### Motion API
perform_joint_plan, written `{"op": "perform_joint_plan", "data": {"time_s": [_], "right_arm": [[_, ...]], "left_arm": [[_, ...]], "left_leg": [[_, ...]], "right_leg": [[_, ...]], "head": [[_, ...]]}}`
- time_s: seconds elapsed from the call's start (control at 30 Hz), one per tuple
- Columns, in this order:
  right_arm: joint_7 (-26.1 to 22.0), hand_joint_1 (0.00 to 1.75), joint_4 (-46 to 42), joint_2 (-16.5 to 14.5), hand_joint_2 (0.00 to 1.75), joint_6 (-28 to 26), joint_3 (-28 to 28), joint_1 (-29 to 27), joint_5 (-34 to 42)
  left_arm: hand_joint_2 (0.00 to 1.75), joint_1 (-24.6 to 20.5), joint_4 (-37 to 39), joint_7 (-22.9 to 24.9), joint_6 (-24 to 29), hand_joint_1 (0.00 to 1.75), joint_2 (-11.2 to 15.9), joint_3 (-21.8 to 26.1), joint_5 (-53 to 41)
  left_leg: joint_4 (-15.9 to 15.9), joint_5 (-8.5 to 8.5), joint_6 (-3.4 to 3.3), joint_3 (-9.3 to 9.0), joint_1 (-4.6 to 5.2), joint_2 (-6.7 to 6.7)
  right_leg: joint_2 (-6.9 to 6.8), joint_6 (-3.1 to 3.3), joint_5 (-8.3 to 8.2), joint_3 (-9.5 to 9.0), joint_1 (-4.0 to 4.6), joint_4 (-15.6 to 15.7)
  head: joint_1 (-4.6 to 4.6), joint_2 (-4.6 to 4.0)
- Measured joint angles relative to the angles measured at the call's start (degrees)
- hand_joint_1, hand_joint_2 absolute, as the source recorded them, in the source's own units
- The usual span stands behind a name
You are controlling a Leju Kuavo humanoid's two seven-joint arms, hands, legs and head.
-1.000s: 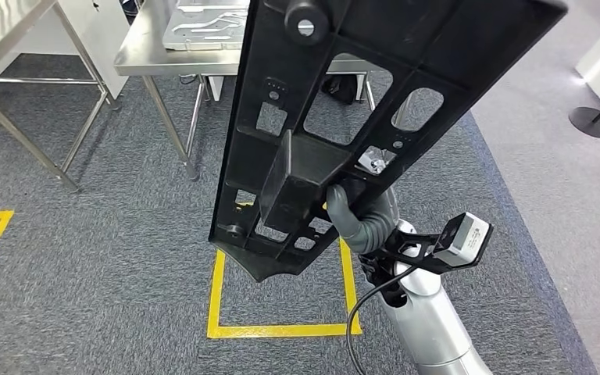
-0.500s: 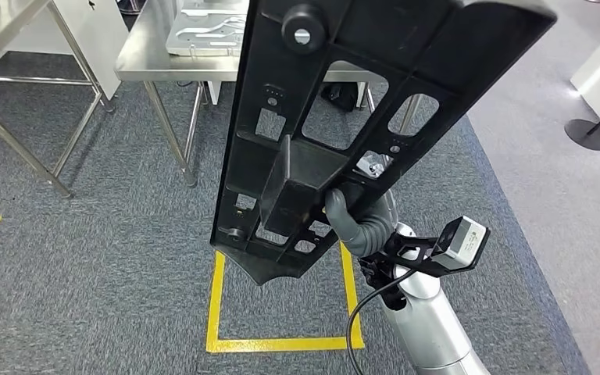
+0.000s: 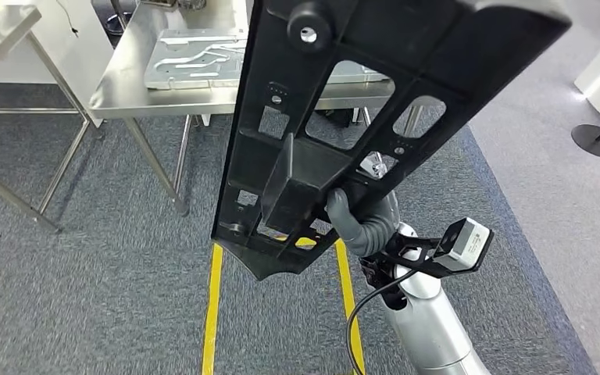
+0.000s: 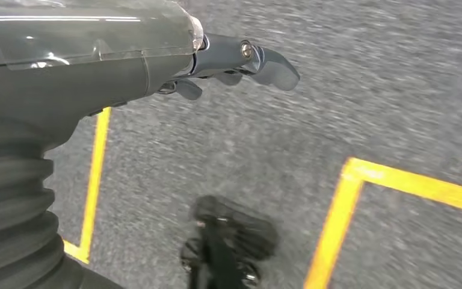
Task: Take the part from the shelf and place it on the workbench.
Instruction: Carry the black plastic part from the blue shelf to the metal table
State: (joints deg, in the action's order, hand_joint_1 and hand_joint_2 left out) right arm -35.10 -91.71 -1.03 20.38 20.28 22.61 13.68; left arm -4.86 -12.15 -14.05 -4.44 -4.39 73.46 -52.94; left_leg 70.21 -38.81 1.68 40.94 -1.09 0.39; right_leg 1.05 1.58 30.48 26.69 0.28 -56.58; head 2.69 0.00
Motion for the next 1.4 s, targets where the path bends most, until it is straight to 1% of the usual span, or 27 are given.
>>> {"op": "perform_joint_plan", "data": {"time_s": [0.07,0.1,0.13,0.17,0.23,0.27,0.3,0.33,0.4,0.43,0.47,0.5,0.6,0.63,0.7,0.73,0.8,0.87,0.93,0.97,1.0,1.07,1.13,1.2,1.27,1.33,1.4], "right_arm": [[0.0,1.75,0.2,0.0,1.75,0.0,0.0,-0.1,0.0],[0.0,1.75,0.3,0.0,1.75,0.0,0.0,-0.2,0.0],[0.0,1.75,0.3,0.0,1.75,0.0,0.0,-0.3,0.0],[0.0,1.75,0.3,0.0,1.75,0.0,0.0,-0.3,0.0],[-0.1,1.75,0.2,0.0,1.75,0.0,0.0,-0.2,0.0],[-0.1,1.75,0.2,0.0,1.75,0.0,0.0,-0.1,0.0],[-0.2,1.75,0.2,0.0,1.75,0.0,0.0,-0.1,0.0],[-0.2,1.75,0.3,0.1,1.75,-0.1,0.0,-0.2,0.0],[-0.2,1.75,0.4,0.1,1.75,-0.1,0.0,-0.3,0.0],[-0.3,1.75,0.5,0.1,1.75,-0.1,0.0,-0.4,0.0],[-0.3,1.75,0.5,0.2,1.75,-0.2,0.0,-0.4,0.0],[-0.3,1.75,0.6,0.2,1.75,-0.2,0.0,-0.4,0.0],[-0.4,1.75,0.6,0.3,1.75,-0.4,0.0,-0.5,0.0],[-0.4,1.75,0.5,0.3,1.75,-0.6,0.0,-0.5,0.0],[-0.4,1.75,0.0,0.3,1.75,-0.8,0.0,-0.1,0.0],[-0.4,1.75,-0.4,0.2,1.75,-0.9,0.0,0.2,0.0],[-0.4,1.75,-1.0,0.0,1.75,-0.9,0.0,0.8,0.0],[-0.4,1.75,-1.2,0.0,1.75,-0.9,0.0,0.6,0.0],[-0.3,1.75,-1.2,0.0,1.75,-0.9,0.0,-0.1,0.0],[-0.3,1.75,-1.2,0.0,1.75,-0.9,0.0,-0.3,0.0],[-0.2,1.75,-1.2,0.0,1.75,-0.9,0.0,-0.4,0.0],[-0.3,1.75,-1.2,0.0,1.75,-1.0,0.0,-0.6,0.0],[-0.3,1.75,-1.2,0.0,1.75,-1.0,0.0,-0.7,0.0],[-0.2,1.75,-1.2,0.0,1.75,-1.0,0.0,-0.8,0.0],[-0.2,1.75,-1.2,0.0,1.75,-1.0,-0.1,-0.7,0.0],[-0.2,1.75,-1.2,0.1,1.75,-1.0,-0.2,-0.8,0.0],[-0.2,1.75,-1.2,0.2,1.75,-1.0,-0.3,-1.0,0.0]], "left_arm": [[1.75,0.3,0.0,0.0,0.0,0.00,0.0,0.0,0.0],[1.75,0.4,0.0,0.0,0.0,0.00,0.1,0.0,0.0],[1.75,0.4,0.0,0.0,0.0,0.00,0.1,0.0,0.0],[1.75,0.4,0.0,0.0,0.0,0.00,0.1,0.0,0.0],[1.75,0.2,0.0,0.0,0.1,0.00,0.1,0.0,0.0],[1.75,0.2,0.0,0.0,0.1,0.00,0.1,0.0,0.0],[1.75,0.1,0.0,0.0,0.1,0.00,0.1,0.0,-0.1],[1.75,0.2,0.0,0.0,0.1,0.00,0.1,0.0,-0.1],[1.75,0.2,0.0,0.0,0.2,0.00,0.1,0.0,-0.1],[1.75,0.2,0.0,0.0,0.2,0.00,0.1,0.0,-0.2],[1.75,0.2,0.0,0.0,0.3,0.00,0.1,0.0,-0.2],[1.75,0.2,0.0,0.0,0.3,0.00,0.1,0.0,-0.2],[1.75,0.2,0.0,0.0,0.3,0.00,0.1,0.0,-0.3],[1.75,0.1,0.0,0.0,0.3,0.00,0.1,0.0,-0.4],[1.75,-0.1,0.0,0.0,0.3,0.00,0.1,0.0,-0.5],[1.75,-0.3,0.0,-0.1,0.3,0.00,0.1,0.0,-0.5],[1.75,-0.8,0.1,-0.1,0.3,0.00,0.0,-0.1,-0.5],[1.75,-1.0,0.1,-0.1,0.3,0.00,0.0,-0.1,-0.6],[1.75,-0.5,0.1,-0.1,0.3,0.00,0.0,-0.1,-0.6],[1.75,-0.3,0.1,-0.1,0.4,0.00,0.1,-0.1,-0.6],[1.75,-0.2,0.1,-0.1,0.4,0.00,0.1,-0.1,-0.6],[1.75,0.0,0.1,-0.1,0.4,0.00,0.1,-0.1,-0.6],[1.75,0.2,0.1,-0.1,0.4,0.00,0.2,-0.1,-0.6],[1.75,0.3,0.1,-0.1,0.4,0.00,0.2,-0.1,-0.6],[1.75,0.3,0.1,-0.1,0.4,0.00,0.2,-0.1,-0.6],[1.75,0.2,0.1,-0.1,0.4,0.00,0.2,-0.1,-0.6],[1.75,0.2,0.1,-0.1,0.4,0.00,0.2,-0.1,-0.6]], "left_leg": [[-6.6,10.55,-0.32,0.88,0.08,0.10],[-8.8,15.50,-0.67,0.90,0.19,0.12],[-10.1,18.68,-1.13,0.75,0.30,0.09],[-10.3,18.84,-1.64,0.35,0.38,0.02],[-11.0,17.75,-2.52,-1.19,0.24,-0.20],[-11.4,17.15,-2.88,-2.16,0.16,-0.27],[-11.8,16.54,-3.10,-3.24,0.11,-0.33],[-12.1,15.80,-3.21,-4.36,0.12,-0.39],[-12.5,14.14,-3.28,-6.77,0.13,-0.53],[-12.6,13.24,-3.26,-8.04,0.13,-0.61],[-12.6,12.34,-3.22,-9.29,0.13,-0.68],[-12.7,11.46,-3.14,-10.48,0.13,-0.72],[-12.7,8.85,-2.52,-13.51,0.18,-0.83],[-12.7,8.29,-2.15,-14.48,0.18,-0.83],[-11.7,8.22,-1.23,-15.52,0.10,-0.76],[-10.4,8.45,-0.92,-15.53,0.01,-0.70],[-5.8,7.77,-0.61,-13.27,-0.12,-0.65],[0.7,4.79,-0.45,-8.71,-0.15,-0.63],[4.4,1.81,-0.36,-4.53,-0.14,-0.63],[3.8,1.84,-0.42,-3.46,-0.13,-0.63],[1.6,3.23,-0.60,-3.18,-0.11,-0.63],[-5.8,9.80,-1.01,-3.91,0.10,-0.64],[-10.3,14.45,-1.31,-4.67,0.45,-0.67],[-11.4,14.72,-1.75,-5.29,0.55,-0.73],[-12.5,14.59,-2.32,-6.50,0.36,-0.78],[-13.3,14.04,-2.73,-8.03,0.24,-0.78],[-13.7,13.00,-2.90,-9.54,0.23,-0.79]], "right_leg": [[0.15,-0.46,2.41,-2.42,-0.10,0.0],[0.26,-0.80,3.40,-3.25,-0.03,0.1],[0.35,-1.20,3.93,-3.93,0.04,0.3],[0.43,-1.64,3.71,-4.16,0.11,-0.1],[0.19,-2.47,1.42,-2.48,0.01,-4.0],[0.01,-2.79,0.13,-0.36,-0.07,-7.5],[-0.16,-3.04,-0.24,2.14,-0.19,-11.2],[-0.30,-3.20,0.71,4.75,-0.29,-14.2],[-0.39,-3.42,5.66,9.11,-0.50,-17.0],[-0.44,-3.49,7.89,10.50,-0.59,-16.6],[-0.52,-3.52,8.66,11.23,-0.67,-15.0],[-0.63,-3.43,7.43,11.41,-0.70,-12.4],[-1.19,-2.69,-3.12,10.21,-0.37,-3.6],[-1.24,-2.38,-5.22,9.61,-0.18,-2.3],[-0.91,-1.61,-5.53,8.22,0.07,-1.8],[-0.77,-1.14,-5.56,7.43,0.07,-1.5],[-0.74,-0.27,-5.15,6.18,0.01,-1.3],[-0.65,0.17,-4.41,5.58,0.07,-1.3],[-0.33,0.23,-3.56,5.00,0.17,-1.3],[-0.17,0.17,-3.08,4.56,0.20,-1.3],[-0.07,0.07,-2.56,4.01,0.21,-1.4],[-0.07,-0.27,-1.38,2.82,0.25,-1.4],[-0.01,-0.81,-0.50,2.10,0.29,-1.2],[0.11,-1.51,-0.56,1.83,0.30,-1.3],[-0.10,-2.21,-1.41,2.94,0.18,-3.9],[-0.33,-2.84,-1.34,6.75,-0.09,-9.6],[-0.39,-3.34,1.40,11.74,-0.43,-15.4]], "head": [[-0.01,-0.01],[-0.01,-0.01],[-0.01,-0.01],[0.01,0.00],[0.00,0.00],[-0.01,-0.01],[-0.02,-0.01],[-0.02,-0.01],[-0.02,-0.01],[-0.02,-0.01],[-0.02,-0.01],[-0.02,-0.01],[-0.02,-0.01],[-0.02,-0.01],[0.01,0.00],[0.00,-0.01],[0.03,-0.01],[0.03,-0.01],[0.03,-0.01],[0.03,-0.01],[0.03,0.00],[0.02,-0.01],[0.03,-0.01],[0.03,-0.01],[0.02,-0.01],[0.02,-0.01],[0.02,-0.01]]}}
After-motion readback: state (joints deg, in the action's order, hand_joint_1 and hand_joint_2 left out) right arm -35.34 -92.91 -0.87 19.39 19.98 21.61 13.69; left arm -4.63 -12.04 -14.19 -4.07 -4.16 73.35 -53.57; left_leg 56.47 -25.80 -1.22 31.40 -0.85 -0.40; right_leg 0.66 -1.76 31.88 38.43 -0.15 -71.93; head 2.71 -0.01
